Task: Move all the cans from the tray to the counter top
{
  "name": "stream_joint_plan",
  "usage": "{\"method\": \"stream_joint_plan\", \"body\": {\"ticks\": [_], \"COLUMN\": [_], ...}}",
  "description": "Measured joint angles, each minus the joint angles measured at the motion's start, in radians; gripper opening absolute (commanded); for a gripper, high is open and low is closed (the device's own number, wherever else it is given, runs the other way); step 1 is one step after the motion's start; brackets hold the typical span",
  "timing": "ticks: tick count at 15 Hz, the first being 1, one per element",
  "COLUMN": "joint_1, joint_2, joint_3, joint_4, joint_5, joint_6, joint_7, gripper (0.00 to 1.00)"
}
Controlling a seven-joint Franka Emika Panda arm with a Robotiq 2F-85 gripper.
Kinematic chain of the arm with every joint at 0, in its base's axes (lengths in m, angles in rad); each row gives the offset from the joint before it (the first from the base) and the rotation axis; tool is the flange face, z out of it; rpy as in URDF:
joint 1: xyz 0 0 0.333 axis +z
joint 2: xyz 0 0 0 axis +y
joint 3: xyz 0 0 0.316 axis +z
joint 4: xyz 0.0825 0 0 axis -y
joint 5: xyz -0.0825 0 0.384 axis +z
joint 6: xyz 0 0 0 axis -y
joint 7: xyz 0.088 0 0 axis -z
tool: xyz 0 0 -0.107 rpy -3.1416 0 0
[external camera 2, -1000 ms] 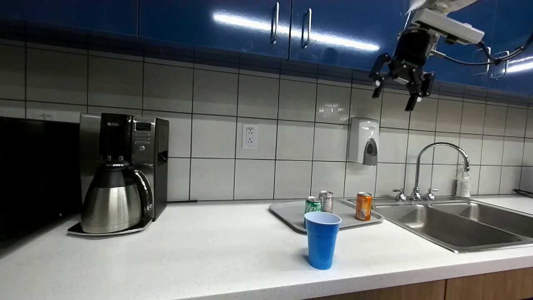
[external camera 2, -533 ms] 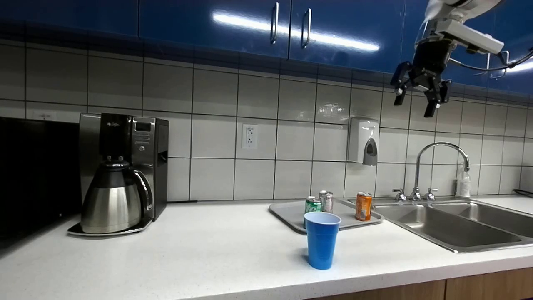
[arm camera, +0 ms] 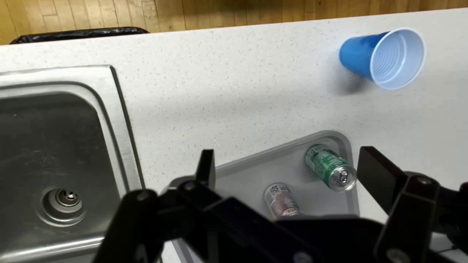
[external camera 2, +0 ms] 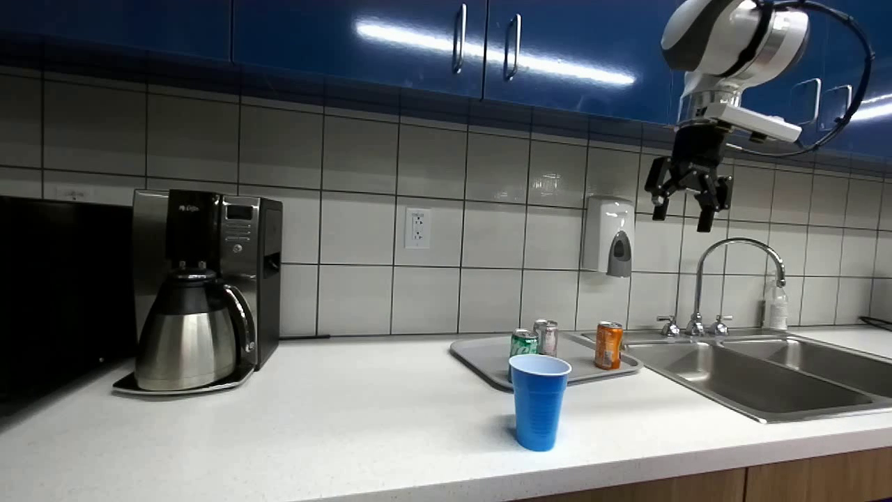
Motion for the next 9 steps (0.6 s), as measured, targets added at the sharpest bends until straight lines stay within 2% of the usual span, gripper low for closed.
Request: {"method": "stream_joint_plan", "body": {"ticks": [5,9], "joint_1": [-0.024,-0.049], "joint_2": [0.134,0.211], "joint_3": [-0.011,-0.025], "joint_4": [0.049,0.081], "joint_5": [-0.01,-0.009], "joint_6": [0.118,0.16], "joint_7": [-0.128,-0.244], "gripper": [1.0,1.0]}}
